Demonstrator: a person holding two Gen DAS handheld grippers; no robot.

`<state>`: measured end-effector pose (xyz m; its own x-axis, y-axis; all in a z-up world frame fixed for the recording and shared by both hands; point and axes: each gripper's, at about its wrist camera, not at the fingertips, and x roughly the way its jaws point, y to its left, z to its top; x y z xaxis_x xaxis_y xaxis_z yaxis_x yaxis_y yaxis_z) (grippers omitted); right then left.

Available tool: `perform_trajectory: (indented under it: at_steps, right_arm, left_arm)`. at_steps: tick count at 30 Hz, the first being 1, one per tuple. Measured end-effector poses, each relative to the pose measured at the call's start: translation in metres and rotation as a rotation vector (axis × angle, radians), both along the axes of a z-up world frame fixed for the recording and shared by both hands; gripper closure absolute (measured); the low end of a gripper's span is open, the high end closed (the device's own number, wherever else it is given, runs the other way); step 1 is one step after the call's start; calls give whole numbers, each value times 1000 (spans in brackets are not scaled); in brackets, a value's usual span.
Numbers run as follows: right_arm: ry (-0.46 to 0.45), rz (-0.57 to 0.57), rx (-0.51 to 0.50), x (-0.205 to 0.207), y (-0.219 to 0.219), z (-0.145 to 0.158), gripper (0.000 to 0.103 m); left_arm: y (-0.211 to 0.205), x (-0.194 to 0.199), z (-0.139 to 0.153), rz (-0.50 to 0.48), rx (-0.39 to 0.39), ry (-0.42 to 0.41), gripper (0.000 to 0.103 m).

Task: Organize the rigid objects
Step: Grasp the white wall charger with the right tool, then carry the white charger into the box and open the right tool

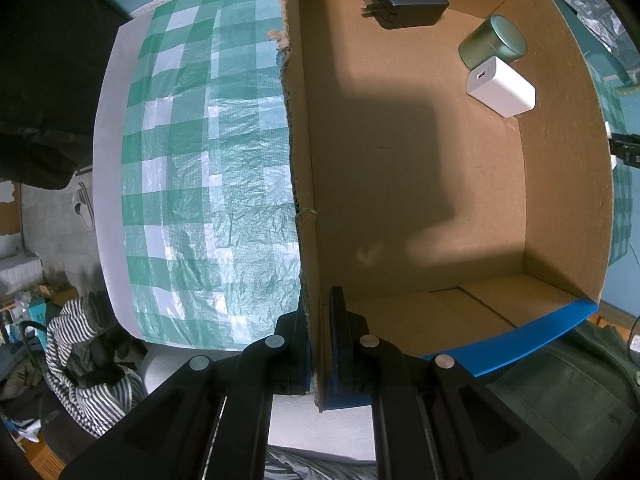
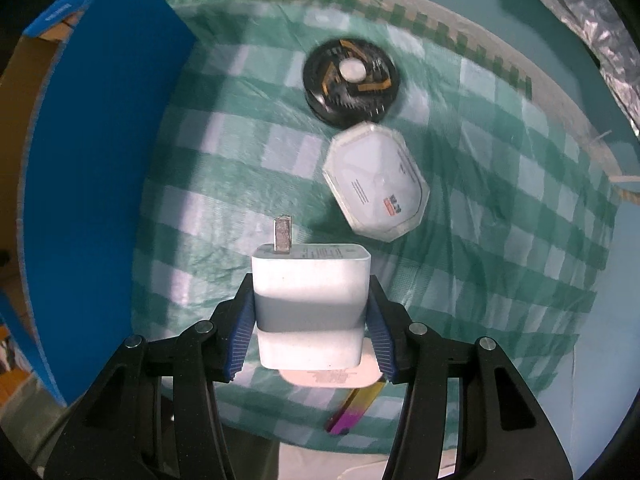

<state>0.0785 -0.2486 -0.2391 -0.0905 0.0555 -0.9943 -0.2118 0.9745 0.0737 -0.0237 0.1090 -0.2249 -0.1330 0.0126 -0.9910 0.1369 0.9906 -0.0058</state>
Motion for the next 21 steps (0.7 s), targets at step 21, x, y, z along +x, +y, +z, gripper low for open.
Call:
perform_trajectory:
  at_steps: [21]
  right_arm:
    - [-88,185,49,22,57,88,51]
  left_arm:
    - [0,1,0,0,-1,-1,96]
